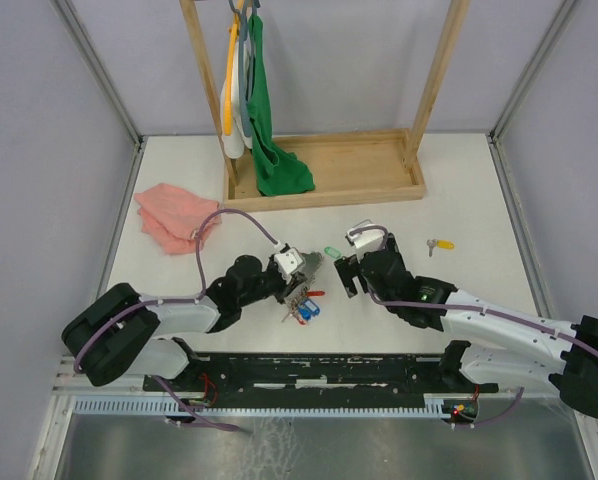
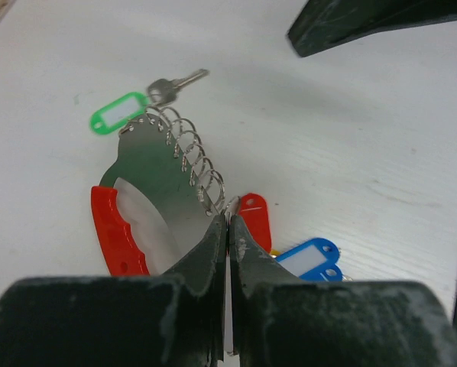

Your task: Put the keys on the keyring

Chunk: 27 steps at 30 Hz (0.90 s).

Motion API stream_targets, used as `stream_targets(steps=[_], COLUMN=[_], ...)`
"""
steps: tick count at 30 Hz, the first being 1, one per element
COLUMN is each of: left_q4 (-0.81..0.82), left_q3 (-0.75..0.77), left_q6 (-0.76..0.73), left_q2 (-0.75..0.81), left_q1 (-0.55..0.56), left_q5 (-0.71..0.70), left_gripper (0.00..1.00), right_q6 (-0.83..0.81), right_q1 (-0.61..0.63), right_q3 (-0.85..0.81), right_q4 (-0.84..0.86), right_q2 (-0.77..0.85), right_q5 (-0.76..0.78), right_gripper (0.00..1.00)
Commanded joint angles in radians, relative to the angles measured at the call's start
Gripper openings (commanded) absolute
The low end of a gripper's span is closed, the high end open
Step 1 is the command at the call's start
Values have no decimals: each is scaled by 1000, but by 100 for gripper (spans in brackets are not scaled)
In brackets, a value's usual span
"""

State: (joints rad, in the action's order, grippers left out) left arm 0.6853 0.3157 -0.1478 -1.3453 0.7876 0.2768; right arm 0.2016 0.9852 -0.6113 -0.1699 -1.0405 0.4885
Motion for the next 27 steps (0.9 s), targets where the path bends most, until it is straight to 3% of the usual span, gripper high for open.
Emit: stream_targets(steps=[1, 6, 7, 8, 12, 16, 22, 27], left_q4=[80, -17, -71, -124, -364, -630, -897, -1107], left_q3=[-1, 8, 11, 15, 50, 113, 261, 413], left_q6=[150, 288, 330, 355, 425, 533, 584, 553], left_q2=[56, 181, 225, 269, 487, 713, 899, 926], left_q1=[-1, -1, -1, -1, -2, -3, -1, -3], left_q5=[-244, -317, -348, -381, -493, -643, -684, -731], left_gripper=[20, 36, 50, 55, 65, 84, 100, 99], right_q6=[144, 219, 233, 246, 276, 254, 219, 230], right_q1=[-7, -8, -8, -8, -9, -8, -9, -9], right_q3=[-92, -144, -156, -167, -197, -223, -285, -322], right_q4=[-126, -279, -317, -368, -480, -559, -674, -764], right_q2=[-2, 30, 46, 63, 166, 289, 428, 527], right_q5=[216, 356, 392, 415, 472, 466, 468, 518], right_gripper=[100, 100, 100, 100, 100, 100, 100, 100])
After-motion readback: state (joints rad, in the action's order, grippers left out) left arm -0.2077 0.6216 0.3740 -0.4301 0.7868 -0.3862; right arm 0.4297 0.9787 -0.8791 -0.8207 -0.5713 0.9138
